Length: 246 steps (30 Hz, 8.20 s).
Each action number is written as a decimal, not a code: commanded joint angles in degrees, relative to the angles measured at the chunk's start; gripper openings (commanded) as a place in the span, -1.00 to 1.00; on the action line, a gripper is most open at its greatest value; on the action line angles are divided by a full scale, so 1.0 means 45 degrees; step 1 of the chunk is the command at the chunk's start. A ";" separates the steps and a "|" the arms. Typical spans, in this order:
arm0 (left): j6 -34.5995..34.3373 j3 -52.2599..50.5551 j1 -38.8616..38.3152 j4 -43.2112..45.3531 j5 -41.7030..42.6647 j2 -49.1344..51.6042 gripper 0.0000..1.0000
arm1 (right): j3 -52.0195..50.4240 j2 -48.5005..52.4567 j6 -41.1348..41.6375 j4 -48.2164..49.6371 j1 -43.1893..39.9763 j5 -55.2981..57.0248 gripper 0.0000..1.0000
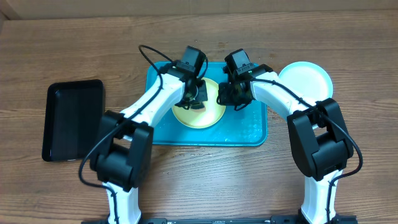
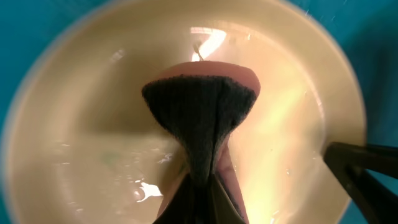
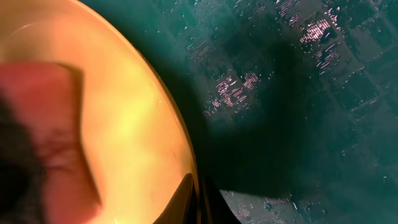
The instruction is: Clean dirty plates on tray and stack at the side
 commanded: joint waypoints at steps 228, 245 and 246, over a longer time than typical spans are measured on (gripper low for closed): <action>0.2501 0.7213 1.0103 -0.7713 0.0321 0.0894 0.99 | 0.1122 -0.3585 -0.2584 -0.5969 -0.9894 -0.1710 1.00; 0.2501 0.7213 1.0103 -0.7713 0.0321 0.0894 1.00 | -0.1792 -0.8675 -0.2613 -0.6747 -0.5440 -0.1802 1.00; 0.2501 0.7213 1.0103 -0.7713 0.0321 0.0894 0.99 | -0.1826 -0.9010 -0.2608 -0.6858 -0.5110 -0.1812 1.00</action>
